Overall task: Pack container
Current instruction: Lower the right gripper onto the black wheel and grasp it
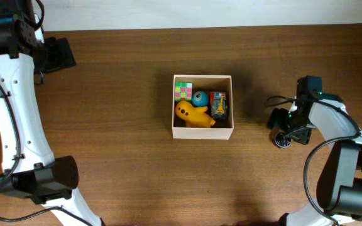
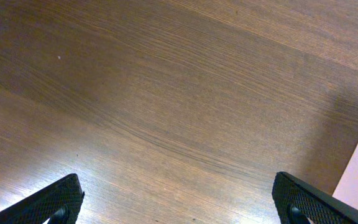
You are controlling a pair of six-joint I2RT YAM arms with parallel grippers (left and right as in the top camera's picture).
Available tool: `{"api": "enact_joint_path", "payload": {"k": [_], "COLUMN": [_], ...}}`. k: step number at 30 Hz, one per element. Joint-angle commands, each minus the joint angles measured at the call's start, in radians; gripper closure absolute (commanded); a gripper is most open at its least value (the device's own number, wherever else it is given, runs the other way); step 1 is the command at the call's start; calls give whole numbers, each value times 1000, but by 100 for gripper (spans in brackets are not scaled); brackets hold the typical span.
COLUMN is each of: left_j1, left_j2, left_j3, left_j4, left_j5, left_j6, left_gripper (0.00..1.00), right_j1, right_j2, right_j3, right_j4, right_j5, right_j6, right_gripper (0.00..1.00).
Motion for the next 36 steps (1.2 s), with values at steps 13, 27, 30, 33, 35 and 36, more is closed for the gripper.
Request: {"api": "enact_joint_path", "payload": {"k": [13, 27, 30, 33, 35, 36], "left_j1": [5, 5, 5, 5, 5, 5], "left_j2": [0, 0, 0, 0, 0, 0], "left_j3": [9, 9, 9, 9, 9, 9], "left_j4": [2, 2, 2, 2, 2, 2], "left_j5": [-8, -8, -8, -8, -8, -8], "left_j6": [9, 9, 9, 9, 9, 9], "left_gripper": [1, 1, 1, 1, 1, 1], "right_j1": [-8, -7, -7, -7, -4, -5], "right_j2": [59, 105, 105, 104, 104, 104], "right_j3": [-24, -25, -22, -10, 9, 19], "right_j4": [30, 34, 33, 22, -3, -16], "right_j5": [34, 52, 52, 52, 51, 52], "right_j6": [12, 12, 12, 12, 12, 12], "right_gripper": [25, 46, 48, 49, 49, 49]}}
